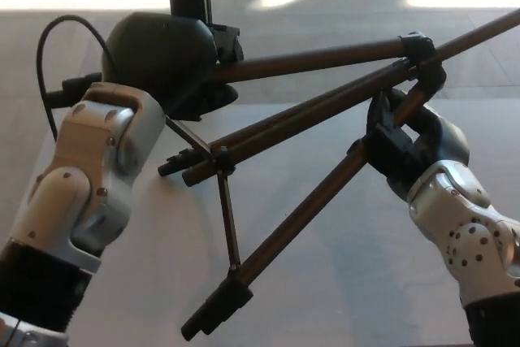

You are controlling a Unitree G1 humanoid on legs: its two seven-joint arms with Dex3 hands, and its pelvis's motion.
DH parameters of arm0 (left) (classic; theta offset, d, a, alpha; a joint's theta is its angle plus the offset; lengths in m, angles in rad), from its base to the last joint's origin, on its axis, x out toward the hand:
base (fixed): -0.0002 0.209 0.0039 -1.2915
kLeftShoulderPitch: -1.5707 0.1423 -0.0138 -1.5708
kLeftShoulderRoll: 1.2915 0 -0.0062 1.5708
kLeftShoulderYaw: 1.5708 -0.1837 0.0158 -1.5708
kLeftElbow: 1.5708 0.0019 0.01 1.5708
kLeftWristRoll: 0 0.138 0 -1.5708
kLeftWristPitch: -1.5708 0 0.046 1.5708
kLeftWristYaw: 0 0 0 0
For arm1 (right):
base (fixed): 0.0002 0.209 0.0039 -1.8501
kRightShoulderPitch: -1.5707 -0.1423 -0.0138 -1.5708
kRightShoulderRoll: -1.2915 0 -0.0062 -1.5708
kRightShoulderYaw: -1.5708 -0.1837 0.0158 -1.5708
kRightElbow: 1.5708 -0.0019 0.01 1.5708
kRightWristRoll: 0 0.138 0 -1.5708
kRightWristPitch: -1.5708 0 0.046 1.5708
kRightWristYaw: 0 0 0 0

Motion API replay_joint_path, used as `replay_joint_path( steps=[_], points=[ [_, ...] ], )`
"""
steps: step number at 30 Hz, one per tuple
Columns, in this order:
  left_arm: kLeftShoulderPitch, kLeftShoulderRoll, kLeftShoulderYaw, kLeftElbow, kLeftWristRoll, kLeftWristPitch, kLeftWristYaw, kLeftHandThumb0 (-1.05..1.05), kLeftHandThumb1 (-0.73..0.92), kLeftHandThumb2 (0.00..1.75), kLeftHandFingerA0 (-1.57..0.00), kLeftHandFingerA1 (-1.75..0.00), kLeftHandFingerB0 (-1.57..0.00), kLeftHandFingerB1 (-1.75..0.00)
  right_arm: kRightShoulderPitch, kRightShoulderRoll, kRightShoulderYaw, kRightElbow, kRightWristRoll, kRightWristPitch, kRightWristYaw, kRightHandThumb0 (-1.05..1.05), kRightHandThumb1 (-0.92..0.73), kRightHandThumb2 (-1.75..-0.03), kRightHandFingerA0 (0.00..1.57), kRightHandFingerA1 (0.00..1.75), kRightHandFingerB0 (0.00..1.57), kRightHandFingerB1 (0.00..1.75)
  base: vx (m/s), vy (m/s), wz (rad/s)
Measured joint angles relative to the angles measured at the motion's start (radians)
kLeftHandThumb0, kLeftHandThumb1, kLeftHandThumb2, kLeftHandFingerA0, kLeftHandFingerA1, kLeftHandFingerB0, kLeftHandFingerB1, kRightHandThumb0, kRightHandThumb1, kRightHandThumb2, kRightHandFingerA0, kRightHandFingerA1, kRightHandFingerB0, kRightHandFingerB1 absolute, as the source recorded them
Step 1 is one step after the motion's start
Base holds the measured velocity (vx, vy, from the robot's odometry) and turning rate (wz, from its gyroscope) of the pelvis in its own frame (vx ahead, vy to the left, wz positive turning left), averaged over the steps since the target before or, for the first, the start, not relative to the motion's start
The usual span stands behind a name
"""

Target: Use both hands of the robot to pick up the tripod lying in the middle of the desk and make it stand upright on the desk

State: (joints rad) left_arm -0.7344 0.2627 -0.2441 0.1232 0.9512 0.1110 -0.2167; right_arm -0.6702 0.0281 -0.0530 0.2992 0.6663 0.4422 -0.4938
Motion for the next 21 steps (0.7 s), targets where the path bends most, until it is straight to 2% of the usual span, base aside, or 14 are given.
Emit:
replay_joint_path(
  steps=[1,2,3,9,10,12,13,14,15,16,18,19,20,21],
  points=[
    [0.013,-0.004,0.005,-0.009,-0.004,0.001,0.007,-0.05,0.49,0.65,-0.79,-1.75,-0.7,-1.5,-0.002,-0.008,0.008,0.0,-0.009,0.004,0.003,-0.27,-0.41,-1.2,1.3,1.49,1.01,1.28,0.0,0.0,0.0],
    [0.026,-0.008,0.01,-0.015,-0.007,0.002,0.014,-0.05,0.49,0.65,-0.79,-1.75,-0.7,-1.5,-0.005,-0.017,0.016,0.0,-0.018,0.01,0.005,-0.27,-0.41,-1.2,1.3,1.49,1.01,1.28,0.0,0.0,0.0],
    [0.043,-0.014,0.015,-0.022,-0.011,0.002,0.024,0.0,0.46,0.75,-0.83,-1.75,-0.62,-1.75,-0.009,-0.028,0.027,0.0,-0.031,0.016,0.007,-0.19,-0.45,-1.27,1.03,1.75,0.9,1.5,0.0,0.0,0.0],
    [0.107,-0.038,0.032,-0.036,-0.025,0.001,0.079,0.01,0.42,0.85,-0.77,-1.75,-0.66,-1.67,-0.051,-0.091,0.092,0.001,-0.085,0.039,0.039,-0.23,-0.38,-1.31,1.04,1.75,0.91,1.49,0.0,0.0,0.0],
    [0.113,-0.039,0.036,-0.038,-0.027,0.001,0.089,0.06,0.32,1.02,-0.82,-1.75,-0.69,-1.73,-0.062,-0.101,0.103,0.003,-0.092,0.041,0.047,-0.31,-0.42,-1.22,1.32,1.45,1.01,1.23,0.0,0.0,0.0],
    [0.129,-0.046,0.05,-0.042,-0.032,0.001,0.112,0.04,0.31,1.09,-0.84,-1.75,-0.71,-1.75,-0.094,-0.126,0.128,0.012,-0.107,0.047,0.071,-0.31,-0.41,-1.2,1.34,1.43,1.05,1.21,0.0,0.0,0.0],
    [0.135,-0.05,0.055,-0.044,-0.034,0.001,0.12,0.06,0.28,1.09,-0.87,-1.75,-0.72,-1.75,-0.107,-0.135,0.135,0.016,-0.112,0.049,0.08,-0.32,-0.42,-1.17,1.09,1.62,0.95,1.4,0.0,0.0,0.0],
    [0.145,-0.061,0.065,-0.047,-0.039,0.003,0.132,0.12,0.28,1.03,-1.22,-1.43,-1.1,-1.37,-0.132,-0.151,0.154,0.026,-0.12,0.051,0.097,-0.33,-0.5,-1.18,1.29,1.35,1.07,1.18,0.0,0.0,0.0],
    [0.151,-0.067,0.072,-0.05,-0.042,0.007,0.14,0.13,0.27,1.04,-1.2,-1.4,-1.09,-1.34,-0.148,-0.16,0.17,0.034,-0.128,0.052,0.105,-0.3,-0.49,-1.2,1.09,1.54,0.97,1.24,0.0,0.0,0.0],
    [0.155,-0.071,0.078,-0.052,-0.045,0.01,0.145,0.07,0.29,1.06,-0.88,-1.75,-0.7,-1.75,-0.163,-0.17,0.185,0.04,-0.134,0.057,0.11,-0.29,-0.55,-1.16,1.24,1.3,0.98,1.1,0.0,0.0,0.0],
    [0.161,-0.075,0.087,-0.053,-0.05,0.017,0.153,0.08,0.29,1.07,-0.89,-1.75,-0.71,-1.75,-0.185,-0.186,0.21,0.047,-0.144,0.064,0.121,-0.39,-0.56,-1.1,1.25,1.32,0.98,1.11,0.0,0.0,0.0],
    [0.164,-0.078,0.092,-0.054,-0.053,0.023,0.158,0.08,0.29,1.08,-0.87,-1.75,-0.72,-1.75,-0.2,-0.195,0.225,0.052,-0.15,0.068,0.129,-0.38,-0.64,-0.92,1.03,1.64,0.92,1.3,0.0,0.0,0.0],
    [0.167,-0.081,0.098,-0.054,-0.056,0.026,0.163,0.07,0.35,0.99,-0.84,-1.75,-0.69,-1.75,-0.216,-0.207,0.242,0.058,-0.156,0.069,0.138,-0.42,-0.57,-1.0,0.9,1.64,0.9,1.34,0.0,0.0,0.0],
    [0.169,-0.082,0.101,-0.053,-0.059,0.028,0.168,0.14,0.3,0.98,-1.15,-1.36,-1.05,-1.3,-0.229,-0.216,0.256,0.064,-0.161,0.071,0.147,-0.42,-0.55,-1.05,0.88,1.62,0.86,1.3,0.0,0.0,0.0]
  ],
)
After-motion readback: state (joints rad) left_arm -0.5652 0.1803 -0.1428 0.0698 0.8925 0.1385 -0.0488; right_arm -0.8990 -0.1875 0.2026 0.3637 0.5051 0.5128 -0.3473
